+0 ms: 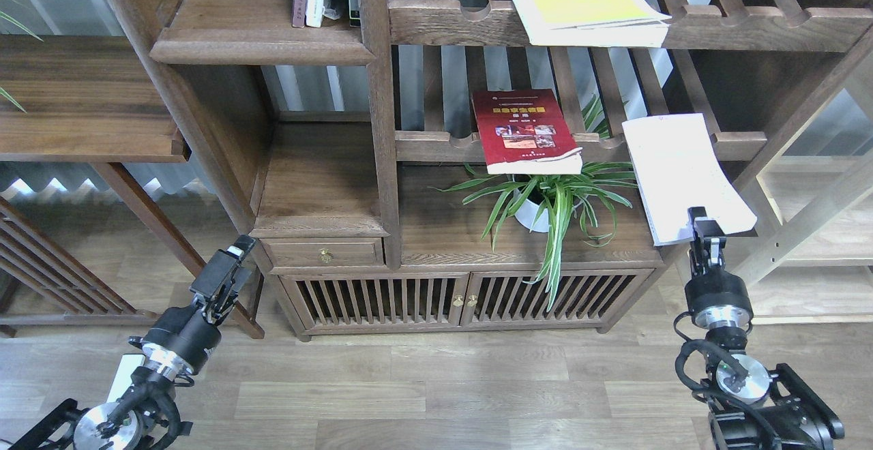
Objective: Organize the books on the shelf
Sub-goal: 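Lower the white book held in the right gripper toward the left gripper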
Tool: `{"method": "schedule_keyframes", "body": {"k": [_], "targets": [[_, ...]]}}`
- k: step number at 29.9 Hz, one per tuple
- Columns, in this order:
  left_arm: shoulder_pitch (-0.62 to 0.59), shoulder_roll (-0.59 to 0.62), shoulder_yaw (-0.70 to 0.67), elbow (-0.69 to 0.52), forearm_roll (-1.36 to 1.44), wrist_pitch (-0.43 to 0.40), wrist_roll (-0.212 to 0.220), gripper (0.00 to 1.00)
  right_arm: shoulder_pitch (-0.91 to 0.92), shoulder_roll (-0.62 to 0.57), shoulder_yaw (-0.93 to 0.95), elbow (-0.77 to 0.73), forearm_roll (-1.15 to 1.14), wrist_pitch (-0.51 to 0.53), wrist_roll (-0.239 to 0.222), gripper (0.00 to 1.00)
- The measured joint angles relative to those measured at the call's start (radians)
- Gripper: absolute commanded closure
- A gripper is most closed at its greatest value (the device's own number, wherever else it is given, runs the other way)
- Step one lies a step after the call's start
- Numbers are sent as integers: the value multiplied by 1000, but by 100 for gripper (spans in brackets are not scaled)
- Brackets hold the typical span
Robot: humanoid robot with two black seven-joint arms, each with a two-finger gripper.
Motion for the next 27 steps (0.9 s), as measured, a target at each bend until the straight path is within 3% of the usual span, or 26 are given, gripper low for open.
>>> {"method": "schedule_keyframes", "body": {"k": [27], "targets": [[-4, 0, 19, 7, 2, 0, -2, 1, -98, -4, 43, 37, 55, 0, -2, 96]]}}
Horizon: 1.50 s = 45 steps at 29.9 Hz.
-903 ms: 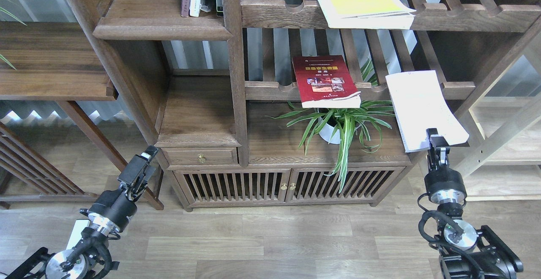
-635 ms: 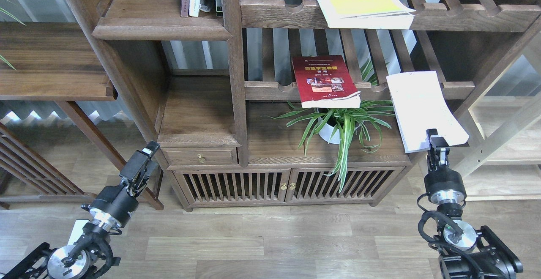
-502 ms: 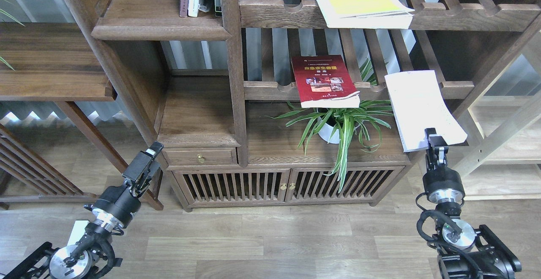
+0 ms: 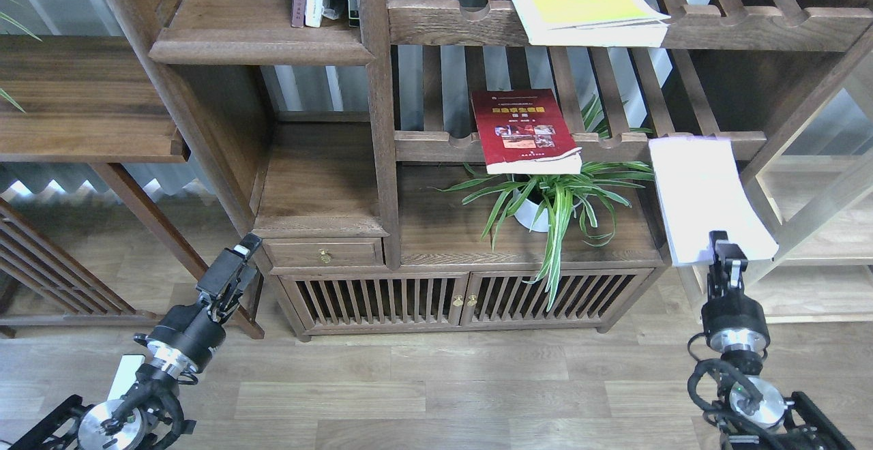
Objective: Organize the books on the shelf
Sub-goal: 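Lower the white book held in the right gripper toward the left gripper, then bring the left gripper to the white book's edge and grasp it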
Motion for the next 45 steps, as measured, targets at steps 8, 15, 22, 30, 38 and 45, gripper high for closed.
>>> {"method": "schedule_keyframes", "body": {"k": [8, 15, 22, 30, 38, 45], "targets": [[22, 0, 43, 0, 0, 0, 0, 1, -83, 10, -13, 2, 0, 0, 1, 96], [40, -23, 87, 6, -3, 0, -6, 1, -127, 16, -39, 4, -1, 0, 0, 96], [62, -35, 109, 6, -3, 0, 2, 1, -160, 19, -119, 10, -3, 0, 0, 96], [98, -28, 120, 6, -3, 0, 14, 1, -156, 49, -258, 20, -4, 0, -1, 96], [140, -30, 155, -7, -31, 0, 5, 1, -149, 74, -380, 102, -13, 0, -6, 96], [155, -29, 196, -19, -129, 0, 4, 1, -147, 81, -491, 153, -15, 1, -8, 96]]}}
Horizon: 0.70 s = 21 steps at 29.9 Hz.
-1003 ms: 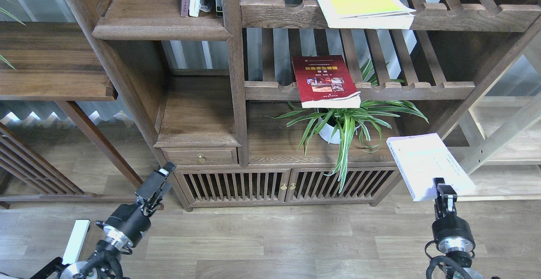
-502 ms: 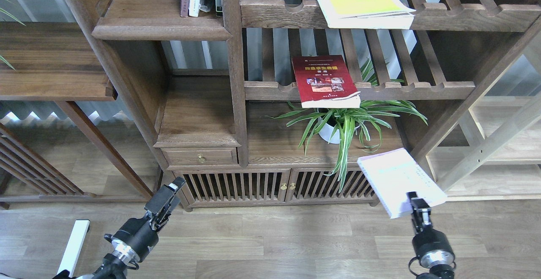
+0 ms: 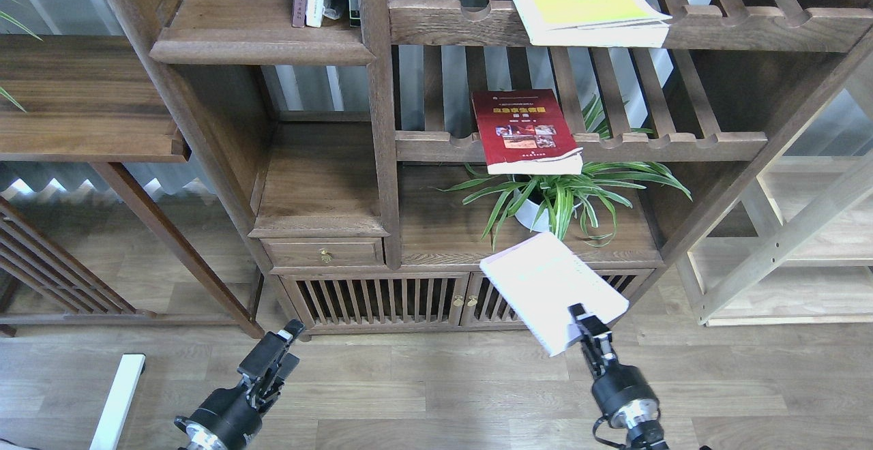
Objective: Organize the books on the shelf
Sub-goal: 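Bring the left gripper to the white book's edge and grasp it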
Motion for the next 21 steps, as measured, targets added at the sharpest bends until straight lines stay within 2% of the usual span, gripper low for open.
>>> {"method": "schedule_keyframes", "body": {"k": [12, 21], "targets": [[-31, -5, 77, -20, -38, 0, -2, 1, 22, 39, -104, 17, 0, 0, -2, 96], [-119, -7, 98, -13, -107, 0, -4, 1, 50, 76, -178, 19, -12, 0, -3, 96]]}}
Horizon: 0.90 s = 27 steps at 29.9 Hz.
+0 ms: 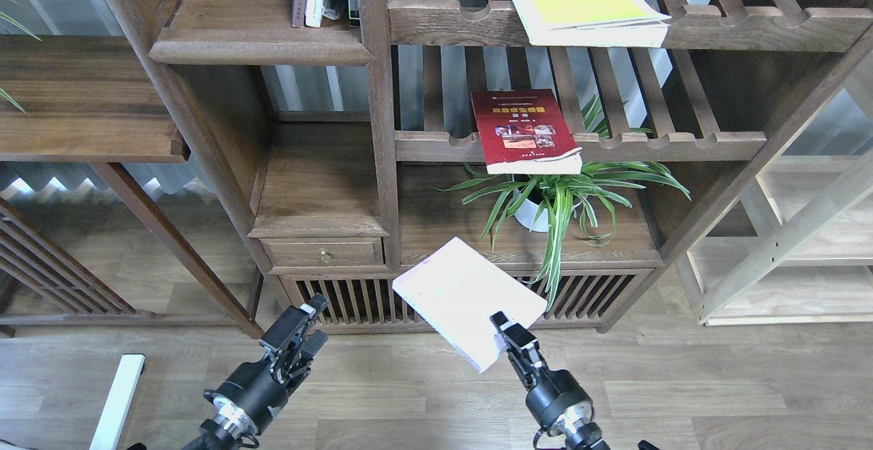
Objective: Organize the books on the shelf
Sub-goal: 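Bring the left gripper to the white book's edge and grasp it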
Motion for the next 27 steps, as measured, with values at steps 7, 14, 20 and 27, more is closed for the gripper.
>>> {"method": "schedule_keyframes", "body": {"k": [7, 14, 20, 27], "targets": [[-9, 1, 5, 10, -15, 0, 2, 1, 22, 7, -34, -1, -9, 0, 1, 96], [-9, 1, 5, 11, -23, 0, 5, 1, 35, 8, -79, -1, -10, 0, 2, 96], [1, -9, 5, 16, -52, 0, 5, 1, 44, 8, -94, 0, -11, 0, 2, 96], [-3, -18, 4, 38, -106, 0, 12, 1, 63, 8, -121, 9, -9, 0, 5, 96]]}}
